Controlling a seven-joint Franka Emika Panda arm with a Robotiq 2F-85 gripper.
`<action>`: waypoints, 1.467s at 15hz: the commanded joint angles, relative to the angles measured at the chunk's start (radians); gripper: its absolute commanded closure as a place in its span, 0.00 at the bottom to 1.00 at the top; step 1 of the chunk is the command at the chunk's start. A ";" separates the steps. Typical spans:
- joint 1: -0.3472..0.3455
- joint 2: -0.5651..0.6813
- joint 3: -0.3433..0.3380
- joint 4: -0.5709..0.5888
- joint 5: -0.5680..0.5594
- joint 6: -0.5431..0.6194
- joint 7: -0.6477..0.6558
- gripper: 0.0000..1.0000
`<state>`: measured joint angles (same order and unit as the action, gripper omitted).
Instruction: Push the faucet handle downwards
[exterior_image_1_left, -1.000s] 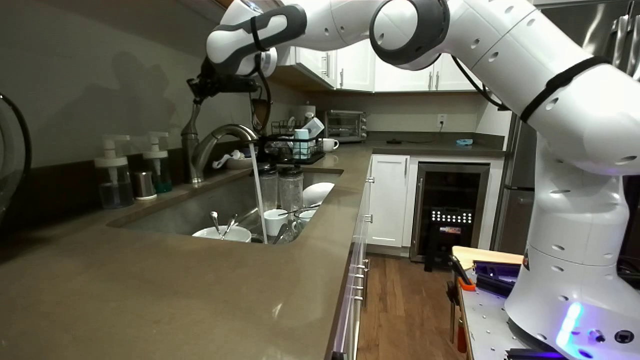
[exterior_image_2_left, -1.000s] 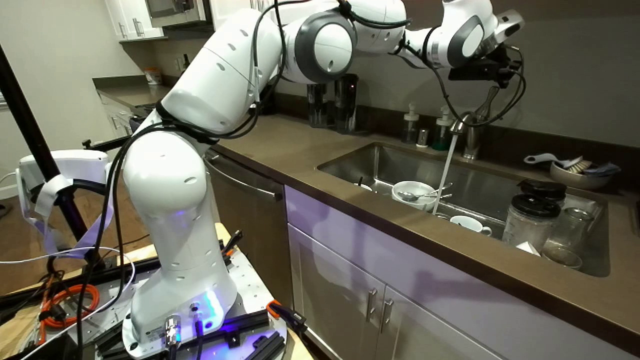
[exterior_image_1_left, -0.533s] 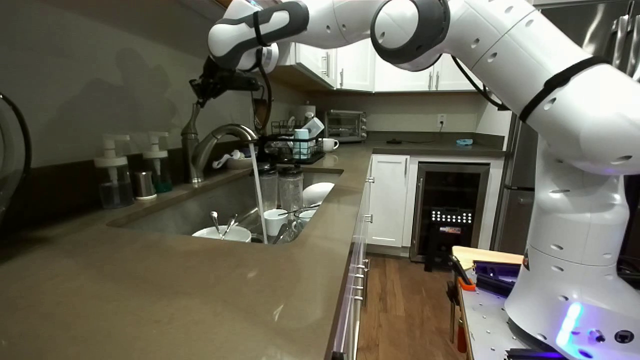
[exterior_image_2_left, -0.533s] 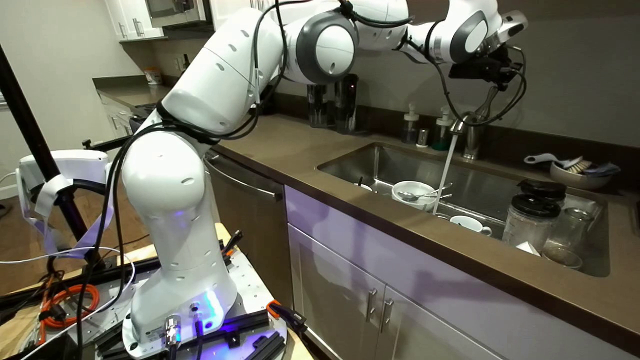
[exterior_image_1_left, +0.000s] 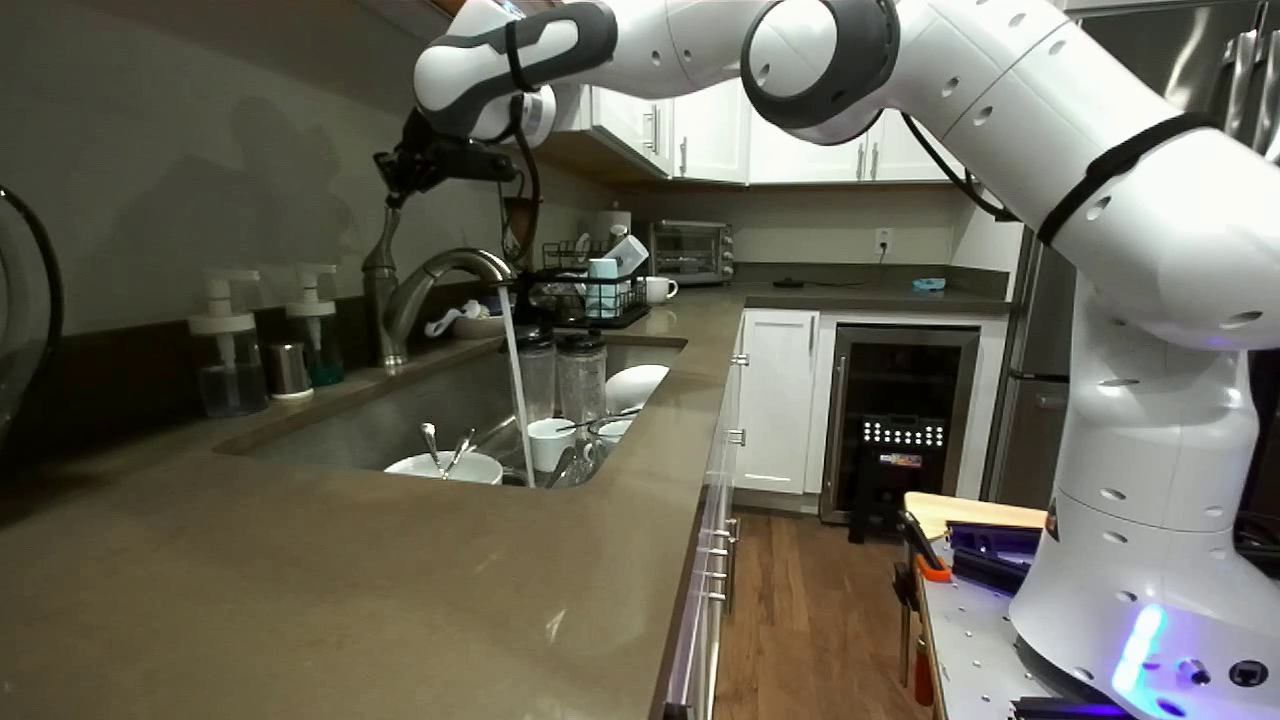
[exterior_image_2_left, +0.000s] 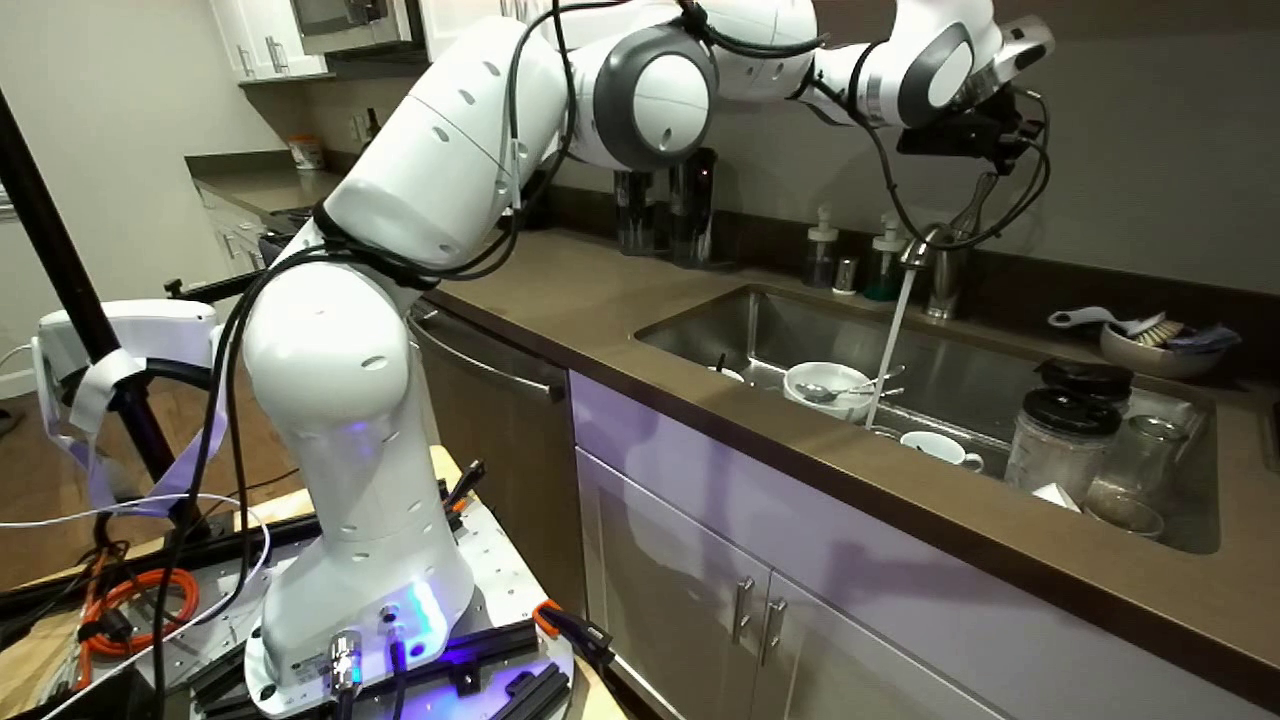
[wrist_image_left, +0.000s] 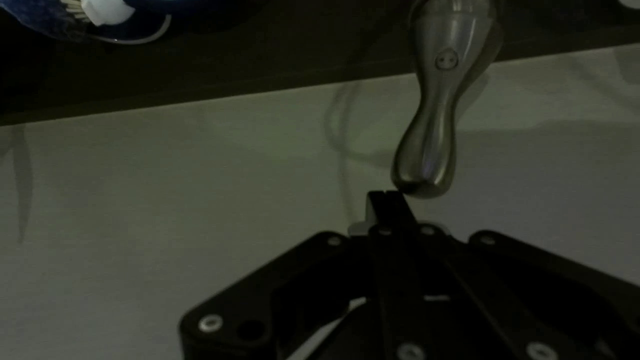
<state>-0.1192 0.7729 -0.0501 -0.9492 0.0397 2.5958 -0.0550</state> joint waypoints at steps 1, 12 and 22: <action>-0.029 0.017 0.051 0.031 0.048 0.003 -0.033 0.96; -0.022 -0.033 0.029 0.010 0.014 -0.154 -0.018 0.96; -0.026 -0.051 0.031 -0.018 0.018 -0.143 -0.031 0.96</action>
<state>-0.1398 0.7584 -0.0208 -0.9205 0.0631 2.4688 -0.0579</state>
